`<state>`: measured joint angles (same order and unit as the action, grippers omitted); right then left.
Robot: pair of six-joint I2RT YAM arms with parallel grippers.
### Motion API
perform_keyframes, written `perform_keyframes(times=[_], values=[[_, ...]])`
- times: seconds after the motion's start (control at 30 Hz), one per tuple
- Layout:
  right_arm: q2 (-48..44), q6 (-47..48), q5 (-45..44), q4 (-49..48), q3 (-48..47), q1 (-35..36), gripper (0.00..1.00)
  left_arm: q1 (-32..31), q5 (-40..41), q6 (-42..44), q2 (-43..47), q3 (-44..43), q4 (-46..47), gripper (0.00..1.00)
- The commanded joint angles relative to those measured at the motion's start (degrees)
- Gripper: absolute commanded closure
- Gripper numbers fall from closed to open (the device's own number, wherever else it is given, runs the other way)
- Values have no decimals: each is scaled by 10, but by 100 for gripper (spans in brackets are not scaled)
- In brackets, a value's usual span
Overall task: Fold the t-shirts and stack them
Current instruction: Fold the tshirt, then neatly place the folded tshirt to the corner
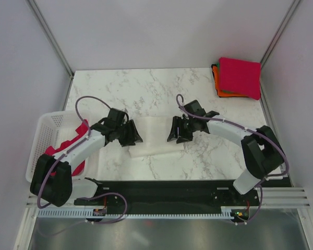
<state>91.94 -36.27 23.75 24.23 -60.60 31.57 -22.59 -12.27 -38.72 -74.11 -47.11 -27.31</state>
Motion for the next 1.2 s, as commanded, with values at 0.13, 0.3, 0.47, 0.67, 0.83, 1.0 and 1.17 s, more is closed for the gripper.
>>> perform_keyframes(times=[0.13, 0.3, 0.47, 0.67, 0.83, 1.0, 1.17], values=[[10, 21, -35, -102, 136, -8, 41, -48, -21, -55, -23, 138, 150, 50], [-64, 25, -94, -52, 172, -8, 38, -47, 24, -29, -17, 173, 134, 50], [-111, 21, -116, 2, 209, -7, 39, -47, 51, 7, 26, 127, 75, 50], [-201, 42, -163, 92, 165, -8, 34, -48, 91, 88, 117, 2, -88, 46], [-180, 80, -160, 52, 106, -37, 2, -47, 96, 133, 185, -45, -153, 44], [-77, 76, -33, -74, 87, -114, 2, -48, 103, 129, 260, -34, -180, 44], [56, 77, 9, -122, 10, -128, 5, -48, 85, 109, 369, 20, -143, 44]])
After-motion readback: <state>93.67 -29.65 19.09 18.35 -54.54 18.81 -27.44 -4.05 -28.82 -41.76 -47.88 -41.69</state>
